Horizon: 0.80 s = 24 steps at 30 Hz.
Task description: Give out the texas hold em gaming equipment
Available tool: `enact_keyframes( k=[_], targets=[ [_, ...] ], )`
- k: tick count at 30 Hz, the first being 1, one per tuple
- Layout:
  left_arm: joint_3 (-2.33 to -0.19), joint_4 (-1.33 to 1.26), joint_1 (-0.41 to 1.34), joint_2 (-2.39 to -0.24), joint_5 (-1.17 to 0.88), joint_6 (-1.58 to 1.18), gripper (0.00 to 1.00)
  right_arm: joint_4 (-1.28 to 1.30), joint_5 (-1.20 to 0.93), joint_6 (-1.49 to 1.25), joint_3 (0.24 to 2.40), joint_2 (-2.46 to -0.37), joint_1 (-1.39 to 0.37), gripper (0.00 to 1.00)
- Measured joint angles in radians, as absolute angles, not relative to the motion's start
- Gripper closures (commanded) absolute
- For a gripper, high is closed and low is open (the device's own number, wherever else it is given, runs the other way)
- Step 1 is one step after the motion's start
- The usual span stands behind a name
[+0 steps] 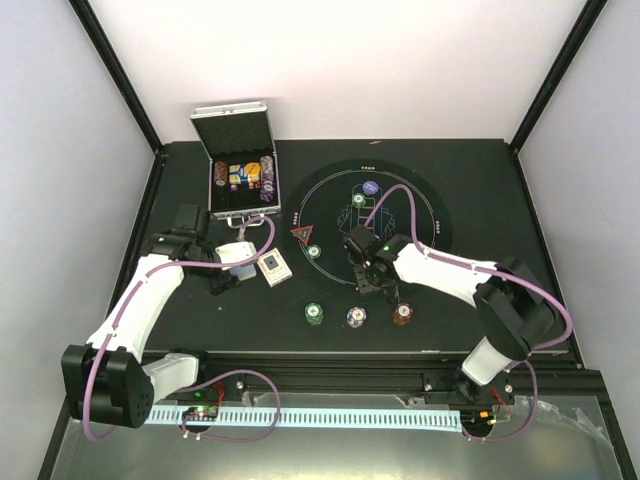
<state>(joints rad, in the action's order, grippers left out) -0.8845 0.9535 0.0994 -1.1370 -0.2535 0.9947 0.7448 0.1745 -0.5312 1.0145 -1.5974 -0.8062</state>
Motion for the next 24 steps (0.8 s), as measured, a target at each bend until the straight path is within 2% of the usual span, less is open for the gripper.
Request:
enact_keyframes(
  k=[9,20,22,24],
  targets=[
    [-0.892,0.954,0.099,-1.137,-0.250,0.995,0.99,0.673,0.181,-0.497,0.981,-1.693,-0.731,0.68],
    [-0.894,0.954,0.099,-1.137,-0.249,0.996,0.99,0.627,0.185,-0.477,0.962,-1.705,-0.686,0.68],
    [-0.894,0.955,0.099,-1.137,-0.248,0.996,0.98,0.623,0.181,-0.476,0.958,-1.703,-0.683,0.65],
    [-0.894,0.955,0.099,-1.137,-0.248,0.996,0.99,0.620,0.179,-0.474,0.956,-1.700,-0.682,0.55]
  ],
)
